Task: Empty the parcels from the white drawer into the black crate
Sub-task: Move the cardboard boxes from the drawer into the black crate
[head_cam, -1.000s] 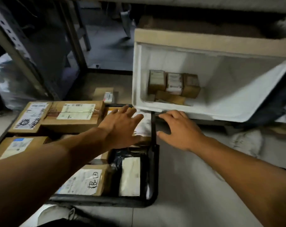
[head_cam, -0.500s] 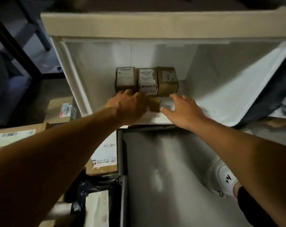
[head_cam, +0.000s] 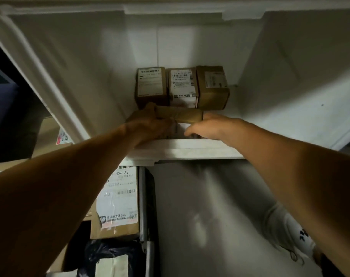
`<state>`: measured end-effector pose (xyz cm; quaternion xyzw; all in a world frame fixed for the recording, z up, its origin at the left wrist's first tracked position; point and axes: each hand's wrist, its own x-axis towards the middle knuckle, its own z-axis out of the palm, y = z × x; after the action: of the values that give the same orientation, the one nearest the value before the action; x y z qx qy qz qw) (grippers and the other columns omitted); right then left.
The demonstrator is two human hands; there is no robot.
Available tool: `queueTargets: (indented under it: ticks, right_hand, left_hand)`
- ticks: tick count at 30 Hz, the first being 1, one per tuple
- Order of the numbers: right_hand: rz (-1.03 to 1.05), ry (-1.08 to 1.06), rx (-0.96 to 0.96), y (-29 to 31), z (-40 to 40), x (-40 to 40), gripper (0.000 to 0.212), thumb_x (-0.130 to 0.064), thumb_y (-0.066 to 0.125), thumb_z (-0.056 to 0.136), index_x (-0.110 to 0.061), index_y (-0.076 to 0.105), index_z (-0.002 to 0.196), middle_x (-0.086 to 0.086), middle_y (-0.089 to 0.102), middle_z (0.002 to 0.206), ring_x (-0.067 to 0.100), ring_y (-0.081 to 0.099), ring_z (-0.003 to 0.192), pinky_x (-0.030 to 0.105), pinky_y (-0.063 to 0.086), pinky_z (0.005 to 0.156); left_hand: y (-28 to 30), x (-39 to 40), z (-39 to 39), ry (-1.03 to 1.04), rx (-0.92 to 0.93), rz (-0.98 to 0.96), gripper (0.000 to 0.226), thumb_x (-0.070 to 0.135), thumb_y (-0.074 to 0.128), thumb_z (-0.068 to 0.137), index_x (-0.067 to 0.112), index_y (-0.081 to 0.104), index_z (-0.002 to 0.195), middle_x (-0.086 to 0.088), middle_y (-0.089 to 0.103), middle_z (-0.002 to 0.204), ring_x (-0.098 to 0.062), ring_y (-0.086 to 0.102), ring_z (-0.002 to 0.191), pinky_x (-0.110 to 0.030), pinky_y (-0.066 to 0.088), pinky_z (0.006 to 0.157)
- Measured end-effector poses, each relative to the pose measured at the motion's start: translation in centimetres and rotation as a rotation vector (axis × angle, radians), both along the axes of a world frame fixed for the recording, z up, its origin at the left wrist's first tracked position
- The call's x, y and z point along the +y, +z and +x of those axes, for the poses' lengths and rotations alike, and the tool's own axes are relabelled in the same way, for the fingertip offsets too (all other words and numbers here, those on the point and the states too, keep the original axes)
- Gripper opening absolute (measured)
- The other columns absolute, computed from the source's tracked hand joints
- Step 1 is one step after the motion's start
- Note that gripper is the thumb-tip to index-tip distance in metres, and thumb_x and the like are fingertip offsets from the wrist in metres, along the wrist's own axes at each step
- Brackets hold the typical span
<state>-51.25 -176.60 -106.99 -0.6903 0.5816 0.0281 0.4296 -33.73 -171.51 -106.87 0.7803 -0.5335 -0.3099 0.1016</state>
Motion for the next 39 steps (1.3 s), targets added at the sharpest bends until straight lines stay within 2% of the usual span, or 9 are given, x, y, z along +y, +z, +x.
queueTargets:
  ticks: [3,8,12,20,22,25,28,34,39]
  right_hand:
    - [-0.029,-0.145,-0.171,1.3,-0.3,1.1,0.032,-0.040,0.072,0.085,-0.018,0.066,0.107,0.004,0.064,0.109,0.021,0.059,0.102,0.036,0.048,0.086]
    - [-0.024,-0.268,-0.349,5.3,-1.3,4.6,0.046,-0.036,0.070,0.088,-0.019,0.052,0.126,0.001,0.054,0.124,0.021,0.053,0.112,0.039,0.047,0.094]
    - [-0.010,-0.270,-0.412,9.6,-2.8,7.1,0.049,-0.032,0.069,0.090,-0.018,0.046,0.131,-0.003,0.045,0.129,0.020,0.049,0.116,0.038,0.044,0.095]
    - [-0.154,-0.198,-0.426,17.1,-5.9,12.0,0.019,-0.026,0.070,0.092,-0.027,0.068,0.111,-0.009,0.069,0.108,0.010,0.060,0.103,0.029,0.044,0.075]
    - [-0.136,-0.182,-0.448,17.9,-6.5,13.2,0.020,-0.032,0.072,0.091,-0.026,0.069,0.110,-0.011,0.070,0.104,0.006,0.059,0.099,0.029,0.043,0.074]
    - [-0.060,-0.205,-0.500,18.0,-6.9,14.4,0.030,-0.042,0.074,0.088,-0.021,0.070,0.108,-0.007,0.075,0.106,0.008,0.064,0.103,0.036,0.048,0.092]
    - [0.011,-0.275,-0.615,17.5,-7.1,15.3,0.032,-0.042,0.073,0.089,-0.014,0.072,0.104,-0.001,0.079,0.097,0.015,0.072,0.096,0.038,0.054,0.095]
    - [-0.043,-0.364,-0.646,17.6,-6.3,16.5,0.035,-0.042,0.070,0.092,-0.013,0.056,0.106,0.004,0.077,0.093,0.020,0.073,0.087,0.040,0.062,0.072]
    - [-0.025,-0.408,-0.683,17.7,-5.3,16.8,0.031,-0.047,0.060,0.097,-0.019,0.066,0.109,0.007,0.069,0.111,0.029,0.070,0.100,0.031,0.058,0.060]
  left_hand:
    - [1.4,1.2,-0.3,0.100,0.084,-0.140,0.061,0.057,0.055,0.095,0.024,0.040,0.144,-0.004,0.054,0.139,-0.029,0.053,0.124,-0.032,0.042,0.093]
    - [6.0,4.6,-1.4,0.110,0.232,-0.251,0.059,0.038,0.064,0.095,0.017,0.037,0.143,-0.009,0.054,0.140,-0.029,0.052,0.129,-0.042,0.042,0.110]
    - [11.5,7.2,-1.8,0.140,0.233,-0.255,0.024,0.036,0.066,0.093,0.019,0.056,0.106,-0.001,0.063,0.098,-0.020,0.061,0.095,-0.031,0.049,0.079]
    - [18.9,13.8,-2.6,0.162,0.263,-0.290,0.008,0.024,0.070,0.092,0.021,0.064,0.089,-0.002,0.068,0.089,-0.017,0.065,0.088,-0.028,0.055,0.069]
    - [19.6,15.5,-2.5,0.212,0.331,-0.284,0.008,0.022,0.069,0.093,0.019,0.061,0.091,-0.003,0.068,0.089,-0.018,0.064,0.088,-0.032,0.055,0.074]
    - [19.9,17.7,-2.2,0.291,0.535,-0.236,0.024,0.019,0.070,0.091,0.013,0.060,0.112,-0.010,0.071,0.102,-0.028,0.067,0.099,-0.045,0.056,0.091]
    - [19.6,18.9,-2.2,0.345,0.628,-0.226,0.034,0.018,0.072,0.089,0.015,0.059,0.120,-0.009,0.073,0.107,-0.029,0.069,0.101,-0.046,0.054,0.092]
    - [18.7,19.7,-2.8,0.443,0.703,-0.263,0.033,0.021,0.072,0.089,0.014,0.056,0.117,-0.010,0.074,0.104,-0.026,0.069,0.099,-0.050,0.051,0.095]
    - [18.9,19.5,-2.5,0.528,0.744,-0.357,0.038,0.034,0.069,0.092,0.014,0.055,0.121,-0.013,0.066,0.114,-0.029,0.067,0.100,-0.043,0.058,0.080]
